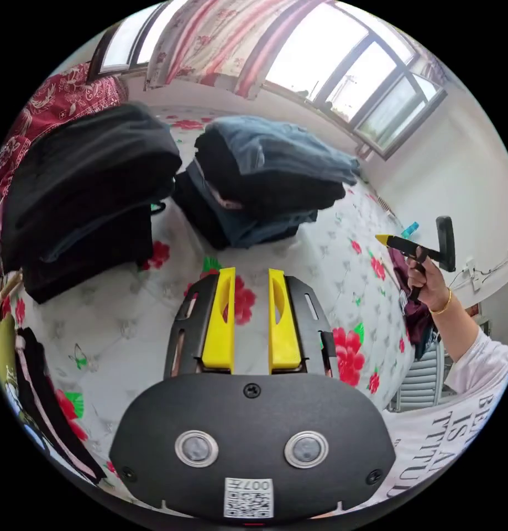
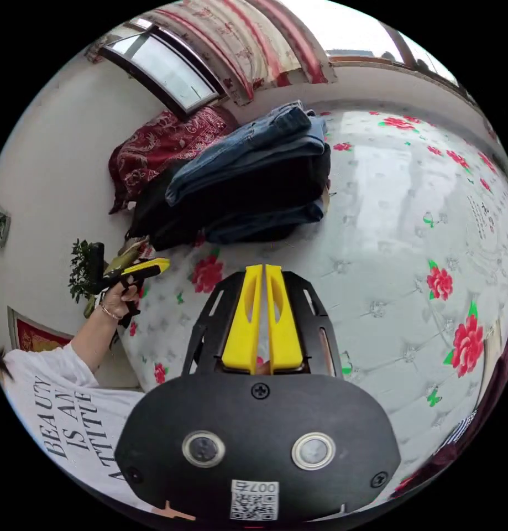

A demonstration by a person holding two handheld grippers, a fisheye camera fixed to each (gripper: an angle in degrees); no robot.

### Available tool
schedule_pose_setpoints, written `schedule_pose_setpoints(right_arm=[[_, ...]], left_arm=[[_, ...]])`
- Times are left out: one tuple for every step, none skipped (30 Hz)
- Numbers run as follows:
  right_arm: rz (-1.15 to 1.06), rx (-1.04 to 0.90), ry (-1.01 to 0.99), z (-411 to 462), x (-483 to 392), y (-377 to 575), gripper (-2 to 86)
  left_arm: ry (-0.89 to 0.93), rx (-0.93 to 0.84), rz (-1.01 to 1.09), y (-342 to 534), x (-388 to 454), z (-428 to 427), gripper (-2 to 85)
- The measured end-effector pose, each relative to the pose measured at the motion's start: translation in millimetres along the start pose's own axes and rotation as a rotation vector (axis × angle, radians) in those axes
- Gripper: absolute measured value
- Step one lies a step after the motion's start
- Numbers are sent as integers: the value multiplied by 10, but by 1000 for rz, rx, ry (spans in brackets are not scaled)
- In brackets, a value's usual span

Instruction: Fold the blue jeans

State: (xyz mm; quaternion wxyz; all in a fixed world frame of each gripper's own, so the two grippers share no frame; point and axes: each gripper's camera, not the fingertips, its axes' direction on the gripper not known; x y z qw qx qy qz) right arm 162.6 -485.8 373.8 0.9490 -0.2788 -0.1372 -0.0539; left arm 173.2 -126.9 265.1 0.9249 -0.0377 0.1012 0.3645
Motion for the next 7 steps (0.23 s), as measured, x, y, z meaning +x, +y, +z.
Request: schedule_pose_setpoints(right_arm=[[-22,-102,76,214,-82,394,-2],[-50,-204,145,388,-189,801,-2],[-63,-251,175,455,-247,995,-2],[-92,-344,226,560,-372,1358,-2],[-111,-428,270,623,-492,1670,-2],[-115,-458,286,637,-550,1807,-2],[-127,-497,306,647,-662,2041,-2]], left_arm=[[-13,-62,17,355,124,136,85],[-16,-96,27,526,191,192,84],[-31,-163,42,846,330,276,82],[-50,-221,63,1134,482,326,78],[-58,-248,73,1264,560,340,75],[-74,-289,96,1496,720,347,69],[-88,-323,128,1685,882,346,64]])
